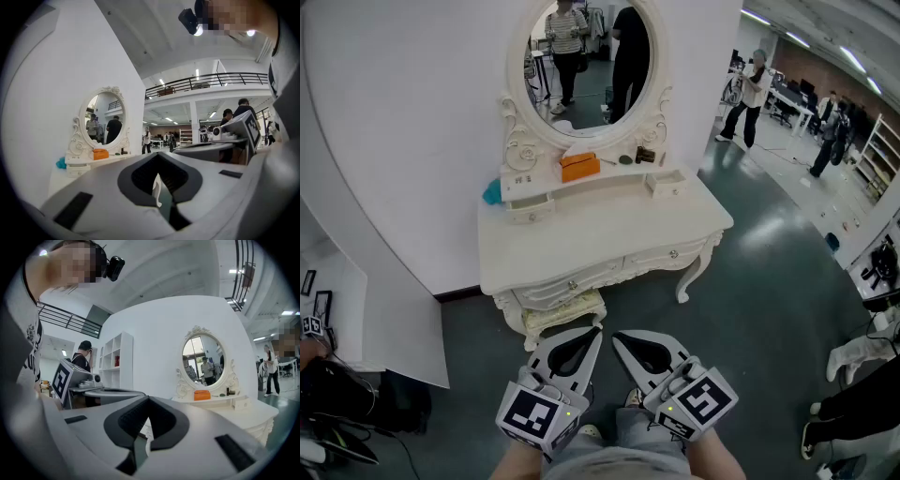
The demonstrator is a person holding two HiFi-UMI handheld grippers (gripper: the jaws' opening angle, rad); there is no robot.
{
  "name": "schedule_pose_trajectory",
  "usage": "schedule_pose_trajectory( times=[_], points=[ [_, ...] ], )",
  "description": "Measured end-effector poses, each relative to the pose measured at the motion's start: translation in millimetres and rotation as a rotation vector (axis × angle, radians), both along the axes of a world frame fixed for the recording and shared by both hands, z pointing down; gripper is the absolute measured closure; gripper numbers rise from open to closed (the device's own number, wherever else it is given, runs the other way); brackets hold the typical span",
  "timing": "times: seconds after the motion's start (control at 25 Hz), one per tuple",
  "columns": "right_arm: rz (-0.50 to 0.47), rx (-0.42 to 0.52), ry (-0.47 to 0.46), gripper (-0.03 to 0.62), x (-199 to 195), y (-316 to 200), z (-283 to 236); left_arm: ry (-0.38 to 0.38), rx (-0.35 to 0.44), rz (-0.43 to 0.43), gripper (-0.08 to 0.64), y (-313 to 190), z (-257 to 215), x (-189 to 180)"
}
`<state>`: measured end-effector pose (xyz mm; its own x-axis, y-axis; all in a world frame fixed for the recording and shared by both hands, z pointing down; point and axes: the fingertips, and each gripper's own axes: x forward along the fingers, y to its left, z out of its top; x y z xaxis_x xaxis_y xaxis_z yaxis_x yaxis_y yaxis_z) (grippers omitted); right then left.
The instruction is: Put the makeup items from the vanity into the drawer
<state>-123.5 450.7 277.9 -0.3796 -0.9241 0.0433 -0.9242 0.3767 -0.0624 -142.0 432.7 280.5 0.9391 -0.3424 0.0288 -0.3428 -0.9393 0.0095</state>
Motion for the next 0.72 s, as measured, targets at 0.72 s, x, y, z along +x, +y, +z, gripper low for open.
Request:
schedule_pose_trajectory(
  times=[0.72],
  points=[
    [-0.042, -0.019, -0.011, 0.584, 66.3, -54.1, 4.9, -0.008, -0.042, -0.031, 0.548, -51.5, 4.7, 69.1]
  ],
)
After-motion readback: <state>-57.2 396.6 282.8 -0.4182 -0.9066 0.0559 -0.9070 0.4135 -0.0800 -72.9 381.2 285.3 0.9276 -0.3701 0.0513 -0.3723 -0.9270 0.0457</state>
